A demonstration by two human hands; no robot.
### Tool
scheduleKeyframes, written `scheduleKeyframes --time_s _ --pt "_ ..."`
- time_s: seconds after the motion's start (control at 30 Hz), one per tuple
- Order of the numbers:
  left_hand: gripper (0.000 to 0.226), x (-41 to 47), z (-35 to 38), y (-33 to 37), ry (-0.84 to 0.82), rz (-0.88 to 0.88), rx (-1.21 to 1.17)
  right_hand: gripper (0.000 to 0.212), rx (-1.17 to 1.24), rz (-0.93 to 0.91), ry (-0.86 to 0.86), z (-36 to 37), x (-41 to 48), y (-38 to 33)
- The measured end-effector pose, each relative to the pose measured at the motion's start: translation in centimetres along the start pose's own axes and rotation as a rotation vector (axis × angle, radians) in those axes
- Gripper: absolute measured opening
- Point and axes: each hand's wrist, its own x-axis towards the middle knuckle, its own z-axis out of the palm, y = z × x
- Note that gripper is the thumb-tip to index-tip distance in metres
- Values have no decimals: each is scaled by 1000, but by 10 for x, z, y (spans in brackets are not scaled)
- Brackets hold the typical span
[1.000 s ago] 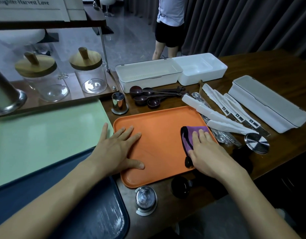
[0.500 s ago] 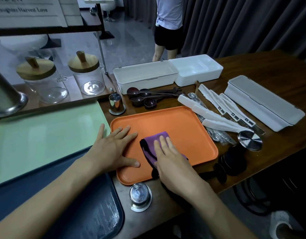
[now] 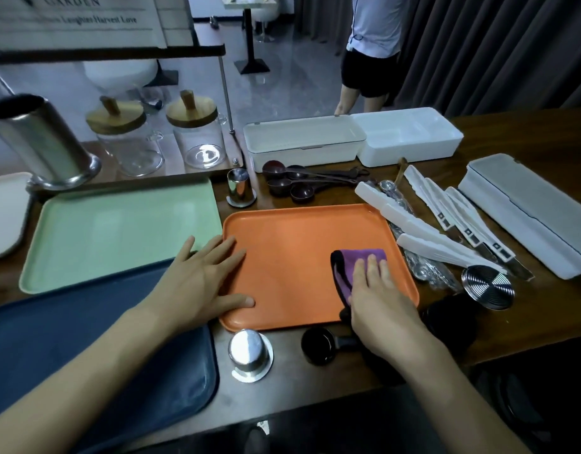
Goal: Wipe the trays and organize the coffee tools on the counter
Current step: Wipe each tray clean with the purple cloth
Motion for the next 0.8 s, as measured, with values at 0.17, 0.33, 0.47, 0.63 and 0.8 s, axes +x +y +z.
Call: scheduleKeyframes --time_s 0.17,0.33,0.47,0.63,0.8 --pt "123 -28 -2 -14 -52 -14 -95 73 -33 -34 31 3 1 4" --pt "131 -29 -5 -21 -56 38 -119 69 -78 -80 119 8 0 4" --pt "132 -30 -7 -18 -38 34 -58 72 -57 -242 107 13 4 -24" --pt "127 -32 -3 -18 27 72 -51 69 -82 -479 55 23 18 -56" --pt "128 -29 -1 -19 5 100 19 65 -50 -501 48 18 32 -77"
